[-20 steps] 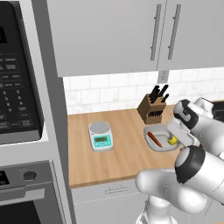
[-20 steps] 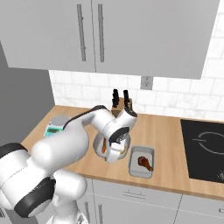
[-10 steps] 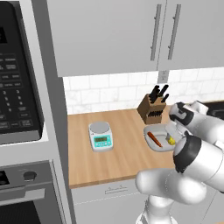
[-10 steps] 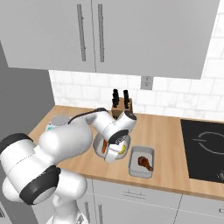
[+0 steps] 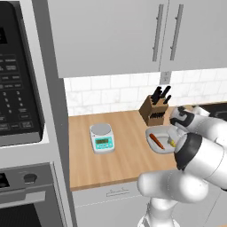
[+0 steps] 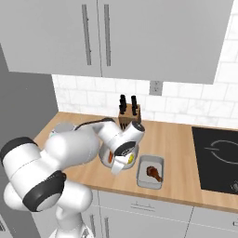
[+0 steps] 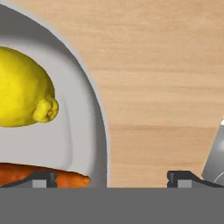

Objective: Take the meat container that has the chicken drumstick and place it on the second highest rack of the freezer. Then take the vegetable container that has the carrot and lemon and place it on the highest rack of the freezer.

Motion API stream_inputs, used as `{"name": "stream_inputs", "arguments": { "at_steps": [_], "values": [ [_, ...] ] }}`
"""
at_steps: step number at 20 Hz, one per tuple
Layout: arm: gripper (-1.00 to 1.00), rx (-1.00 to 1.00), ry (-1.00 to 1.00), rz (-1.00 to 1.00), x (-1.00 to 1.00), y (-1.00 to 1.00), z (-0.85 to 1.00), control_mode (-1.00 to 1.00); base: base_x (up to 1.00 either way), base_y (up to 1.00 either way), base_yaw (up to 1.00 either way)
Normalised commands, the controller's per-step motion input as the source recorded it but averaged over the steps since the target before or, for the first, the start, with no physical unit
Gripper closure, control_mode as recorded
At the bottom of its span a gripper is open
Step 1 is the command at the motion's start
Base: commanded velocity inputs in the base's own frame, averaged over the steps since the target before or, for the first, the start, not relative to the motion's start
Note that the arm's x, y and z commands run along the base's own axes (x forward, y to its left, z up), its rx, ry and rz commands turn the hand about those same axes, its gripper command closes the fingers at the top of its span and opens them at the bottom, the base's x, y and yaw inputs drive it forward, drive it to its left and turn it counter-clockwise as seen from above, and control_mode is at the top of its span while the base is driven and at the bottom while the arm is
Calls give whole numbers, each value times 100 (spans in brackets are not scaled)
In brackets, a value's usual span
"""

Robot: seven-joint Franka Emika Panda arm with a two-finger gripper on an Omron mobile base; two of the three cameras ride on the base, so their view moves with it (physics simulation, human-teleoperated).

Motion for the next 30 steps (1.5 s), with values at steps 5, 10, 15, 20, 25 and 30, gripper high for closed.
{"name": "stream_inputs", "arguments": {
  "at_steps": [5, 10, 15, 20, 25, 30],
  "values": [
    [-100, 0, 0, 0, 8, 1, -16, -100, 0, 0, 0],
    [-100, 0, 3, 0, 18, 0, -12, -100, 0, 0, 0],
    [100, 0, 7, 0, 36, 8, -13, -100, 0, 0, 0],
    [100, 7, 5, -2, 0, 0, -38, -100, 0, 0, 0],
    [100, 8, 0, -5, -2, 0, -36, -100, 0, 0, 0],
    [100, 3, 0, -3, 0, 0, -13, -100, 0, 0, 0]
  ]
}}
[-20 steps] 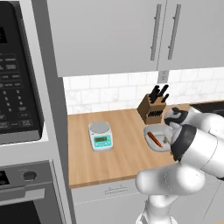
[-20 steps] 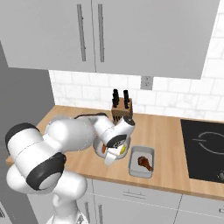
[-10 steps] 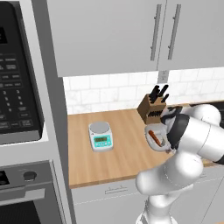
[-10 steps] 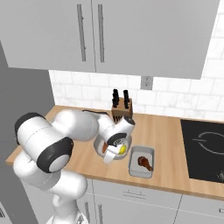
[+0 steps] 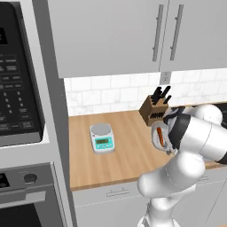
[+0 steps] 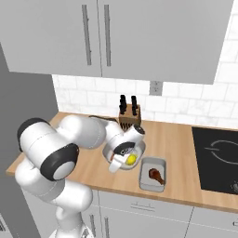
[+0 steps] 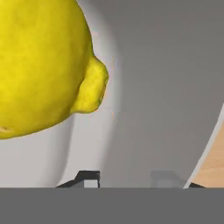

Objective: Take the meat container that has the chicken drumstick and place it on the second highest rack of the freezer. Then take the vegetable container that has the carrot and lemon and place it on the highest rack of the freezer.

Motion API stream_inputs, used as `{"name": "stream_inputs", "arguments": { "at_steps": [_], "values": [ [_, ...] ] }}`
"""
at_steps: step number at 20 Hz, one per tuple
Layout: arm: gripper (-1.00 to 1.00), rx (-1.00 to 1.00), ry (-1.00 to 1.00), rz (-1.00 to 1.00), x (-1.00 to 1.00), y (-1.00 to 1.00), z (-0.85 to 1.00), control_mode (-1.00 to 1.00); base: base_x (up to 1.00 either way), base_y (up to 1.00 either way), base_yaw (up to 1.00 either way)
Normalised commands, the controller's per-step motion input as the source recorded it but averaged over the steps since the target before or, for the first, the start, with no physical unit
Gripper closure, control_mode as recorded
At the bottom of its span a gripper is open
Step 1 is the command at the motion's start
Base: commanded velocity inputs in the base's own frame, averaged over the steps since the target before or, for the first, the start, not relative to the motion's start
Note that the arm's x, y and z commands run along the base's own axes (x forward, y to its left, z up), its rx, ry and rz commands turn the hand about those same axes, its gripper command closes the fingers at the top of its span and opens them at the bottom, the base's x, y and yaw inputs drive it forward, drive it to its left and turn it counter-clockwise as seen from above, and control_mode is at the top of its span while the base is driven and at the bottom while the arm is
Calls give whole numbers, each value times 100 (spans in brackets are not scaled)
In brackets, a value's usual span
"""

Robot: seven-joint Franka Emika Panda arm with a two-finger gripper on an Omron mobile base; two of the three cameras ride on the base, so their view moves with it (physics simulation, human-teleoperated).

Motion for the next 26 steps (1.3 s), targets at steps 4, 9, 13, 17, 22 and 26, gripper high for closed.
{"name": "stream_inputs", "arguments": {
  "at_steps": [4, 9, 13, 17, 22, 26],
  "values": [
    [100, -22, -7, 10, 0, 33, 48, -100, 0, 0, 0],
    [100, -13, -4, 23, -28, 33, 90, -100, 0, 0, 0],
    [100, -1, -22, 3, -90, 8, 100, -100, 0, 0, 0],
    [100, 10, -27, -6, -100, 0, 100, -100, 0, 0, 0],
    [100, 18, -17, -2, -82, 0, 100, -100, 0, 0, 0],
    [100, 6, 0, 20, -31, 0, 100, -100, 0, 0, 0]
  ]
}}
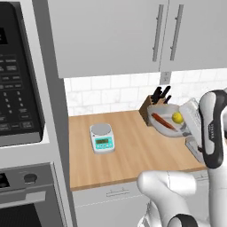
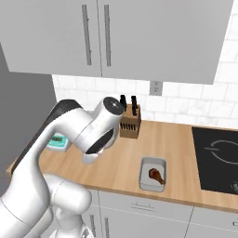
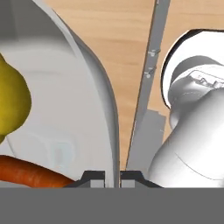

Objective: Take the meat container that has the chicken drumstick and place it on the second highest rack of the freezer. Then take the vegetable container that has the carrot and lemon and place it on the highest rack of the freezer.

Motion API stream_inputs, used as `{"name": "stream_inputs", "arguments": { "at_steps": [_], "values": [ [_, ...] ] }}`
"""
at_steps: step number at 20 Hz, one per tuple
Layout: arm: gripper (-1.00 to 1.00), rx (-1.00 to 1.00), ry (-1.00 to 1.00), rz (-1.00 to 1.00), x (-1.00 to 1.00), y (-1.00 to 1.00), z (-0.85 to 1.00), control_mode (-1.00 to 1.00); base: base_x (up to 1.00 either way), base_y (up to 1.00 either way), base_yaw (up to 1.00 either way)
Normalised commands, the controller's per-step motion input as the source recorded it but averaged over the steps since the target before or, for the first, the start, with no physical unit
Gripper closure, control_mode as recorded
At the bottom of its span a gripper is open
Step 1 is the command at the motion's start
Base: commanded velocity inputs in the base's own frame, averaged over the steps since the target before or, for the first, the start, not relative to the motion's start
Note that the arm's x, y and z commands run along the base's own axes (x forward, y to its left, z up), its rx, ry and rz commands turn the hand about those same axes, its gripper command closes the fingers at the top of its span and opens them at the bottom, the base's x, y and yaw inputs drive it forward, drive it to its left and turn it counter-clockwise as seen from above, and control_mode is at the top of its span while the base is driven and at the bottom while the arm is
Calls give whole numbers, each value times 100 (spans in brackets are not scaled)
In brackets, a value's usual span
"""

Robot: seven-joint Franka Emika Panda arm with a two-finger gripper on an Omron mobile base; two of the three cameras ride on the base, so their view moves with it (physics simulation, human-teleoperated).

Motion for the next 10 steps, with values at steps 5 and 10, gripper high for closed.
{"name": "stream_inputs", "arguments": {
  "at_steps": [5, 10],
  "values": [
    [100, 0, 0, 36, -37, 0, 100, -100, 0, 0, 0],
    [100, 4, -3, 28, -42, 6, 98, -100, 0, 0, 0]
  ]
}}
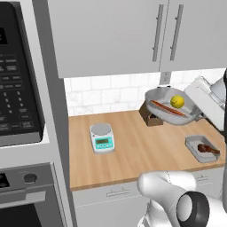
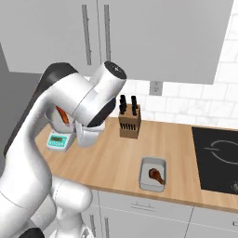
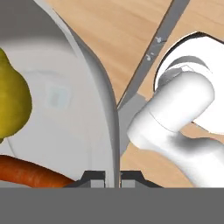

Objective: Take the meat container that has the chicken drumstick and place it on the second highest rack of the freezer. Then take the vegetable container that has the carrot and lemon and place it on the highest rack of the freezer.

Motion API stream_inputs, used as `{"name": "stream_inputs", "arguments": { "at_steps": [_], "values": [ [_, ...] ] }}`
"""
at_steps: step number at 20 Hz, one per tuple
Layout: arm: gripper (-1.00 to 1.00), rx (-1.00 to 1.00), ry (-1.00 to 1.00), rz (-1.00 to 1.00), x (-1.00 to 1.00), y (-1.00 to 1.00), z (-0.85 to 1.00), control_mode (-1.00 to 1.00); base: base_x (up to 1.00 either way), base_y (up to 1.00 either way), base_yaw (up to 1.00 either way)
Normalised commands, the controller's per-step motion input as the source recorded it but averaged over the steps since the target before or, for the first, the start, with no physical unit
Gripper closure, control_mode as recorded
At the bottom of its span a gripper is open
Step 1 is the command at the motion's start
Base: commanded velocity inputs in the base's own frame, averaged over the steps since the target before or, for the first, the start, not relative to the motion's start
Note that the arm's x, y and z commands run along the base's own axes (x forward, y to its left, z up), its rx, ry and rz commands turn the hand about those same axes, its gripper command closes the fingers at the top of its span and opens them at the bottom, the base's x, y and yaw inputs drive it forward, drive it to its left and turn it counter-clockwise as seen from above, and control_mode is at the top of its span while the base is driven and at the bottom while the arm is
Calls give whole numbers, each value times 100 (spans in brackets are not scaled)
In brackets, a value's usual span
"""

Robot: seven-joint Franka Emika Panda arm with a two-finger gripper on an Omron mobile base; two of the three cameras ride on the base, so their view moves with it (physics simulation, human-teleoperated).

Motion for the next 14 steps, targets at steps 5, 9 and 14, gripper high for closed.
{"name": "stream_inputs", "arguments": {
  "at_steps": [5, 9, 14],
  "values": [
    [100, 6, -15, 16, -62, 21, 79, -100, 0, 0, 0],
    [100, 0, -24, 21, -74, 29, 55, -100, 0, 0, 0],
    [100, 0, -29, 18, -77, 8, 36, -100, 0, 0, 0]
  ]
}}
